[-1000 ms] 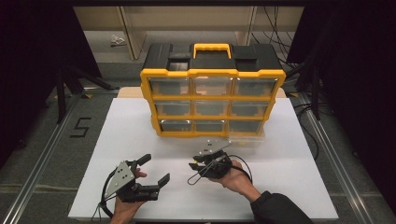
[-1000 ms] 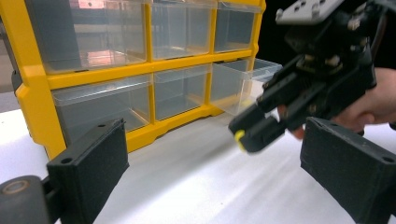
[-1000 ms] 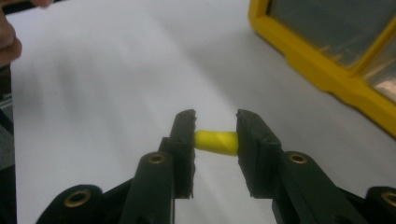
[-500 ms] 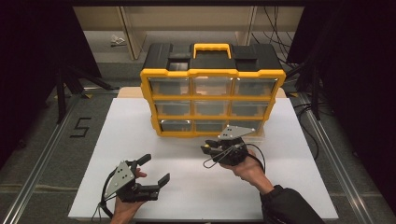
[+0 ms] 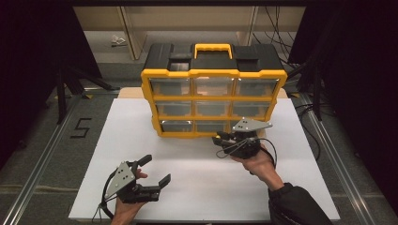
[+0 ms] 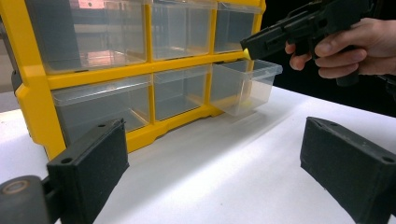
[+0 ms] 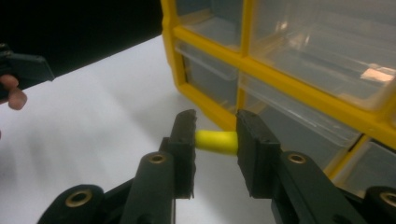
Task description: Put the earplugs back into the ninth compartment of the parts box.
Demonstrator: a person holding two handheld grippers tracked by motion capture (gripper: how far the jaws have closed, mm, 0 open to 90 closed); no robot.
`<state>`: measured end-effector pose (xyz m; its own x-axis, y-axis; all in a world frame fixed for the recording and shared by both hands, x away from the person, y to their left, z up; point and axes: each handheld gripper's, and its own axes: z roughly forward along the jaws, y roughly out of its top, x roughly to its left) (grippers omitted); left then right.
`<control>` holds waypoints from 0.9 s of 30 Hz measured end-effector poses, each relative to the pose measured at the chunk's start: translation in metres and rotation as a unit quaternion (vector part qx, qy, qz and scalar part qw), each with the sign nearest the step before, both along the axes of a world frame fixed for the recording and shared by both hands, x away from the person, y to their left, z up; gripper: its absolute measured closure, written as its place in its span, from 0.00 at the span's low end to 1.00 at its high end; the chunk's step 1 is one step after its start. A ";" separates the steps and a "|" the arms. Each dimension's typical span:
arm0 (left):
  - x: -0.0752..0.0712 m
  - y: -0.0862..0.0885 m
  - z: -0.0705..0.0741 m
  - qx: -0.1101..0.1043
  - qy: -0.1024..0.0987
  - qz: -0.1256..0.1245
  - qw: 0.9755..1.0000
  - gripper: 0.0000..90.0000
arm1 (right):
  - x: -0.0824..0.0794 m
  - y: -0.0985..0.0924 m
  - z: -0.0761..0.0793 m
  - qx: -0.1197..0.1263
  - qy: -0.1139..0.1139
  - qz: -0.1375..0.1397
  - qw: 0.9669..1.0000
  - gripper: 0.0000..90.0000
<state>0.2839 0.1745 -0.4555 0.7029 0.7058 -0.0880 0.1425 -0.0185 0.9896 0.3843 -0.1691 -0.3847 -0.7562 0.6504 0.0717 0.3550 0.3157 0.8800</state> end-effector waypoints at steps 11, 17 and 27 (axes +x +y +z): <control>0.000 0.000 0.000 0.000 0.001 0.000 1.000 0.08 | 0.010 -0.025 0.006 0.013 -0.006 -0.039 0.999 0.77; 0.000 0.000 0.000 -0.003 0.001 0.001 1.000 0.08 | 0.015 -0.038 0.008 0.018 -0.006 -0.061 0.998 0.77; 0.000 0.000 0.000 -0.003 0.001 0.001 1.000 0.08 | 0.023 -0.058 0.006 0.015 0.003 -0.098 0.995 0.77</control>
